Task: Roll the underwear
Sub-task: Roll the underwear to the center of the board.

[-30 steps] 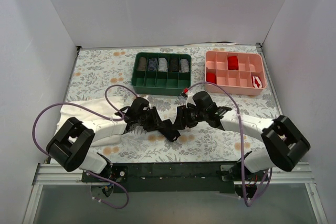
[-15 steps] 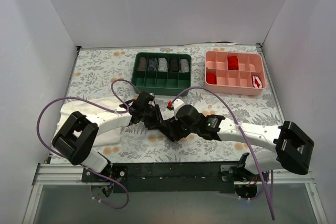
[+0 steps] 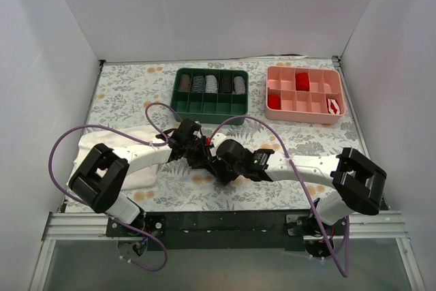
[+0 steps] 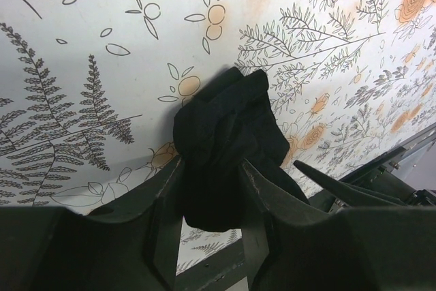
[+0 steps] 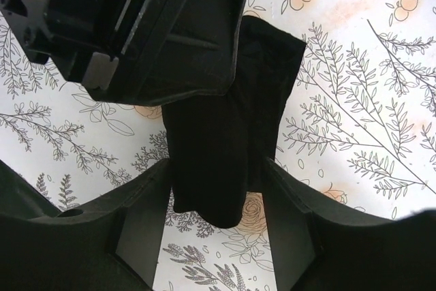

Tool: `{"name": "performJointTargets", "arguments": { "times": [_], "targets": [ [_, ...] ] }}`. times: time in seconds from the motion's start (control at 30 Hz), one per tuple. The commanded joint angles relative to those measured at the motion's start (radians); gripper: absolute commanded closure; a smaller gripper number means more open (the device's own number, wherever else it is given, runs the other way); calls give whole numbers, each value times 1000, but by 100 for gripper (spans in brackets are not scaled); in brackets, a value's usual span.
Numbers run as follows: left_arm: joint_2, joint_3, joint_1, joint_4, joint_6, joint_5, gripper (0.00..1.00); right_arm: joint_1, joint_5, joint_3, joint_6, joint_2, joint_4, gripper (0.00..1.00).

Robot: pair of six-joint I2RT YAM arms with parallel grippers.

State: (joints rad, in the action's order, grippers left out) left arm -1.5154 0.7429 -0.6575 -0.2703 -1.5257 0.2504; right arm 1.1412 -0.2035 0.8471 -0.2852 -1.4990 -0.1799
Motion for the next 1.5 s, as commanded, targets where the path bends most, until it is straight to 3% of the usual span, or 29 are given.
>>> {"name": "performJointTargets", "arguments": {
  "times": [0.0,0.4,0.5,0.7,1.03,1.47],
  "targets": [
    [-22,9,-5,-56,15,-25,67,6,-16,7,3,-4,43,43],
    [0,15,-5,-76,19,-59,64,-12,102,-75,-58,-20,95,83],
    [30,18,-5,-89,24,-100,60,-57,193,-146,-104,6,160,86],
    [107,27,-4,-102,12,-152,41,-191,432,-241,-169,34,299,88],
    [254,-60,-5,8,-4,-142,37,-356,703,-281,-226,-59,392,88],
    [242,-209,-8,221,50,-48,36,-460,838,-276,-328,-184,385,87]
  ]
}}
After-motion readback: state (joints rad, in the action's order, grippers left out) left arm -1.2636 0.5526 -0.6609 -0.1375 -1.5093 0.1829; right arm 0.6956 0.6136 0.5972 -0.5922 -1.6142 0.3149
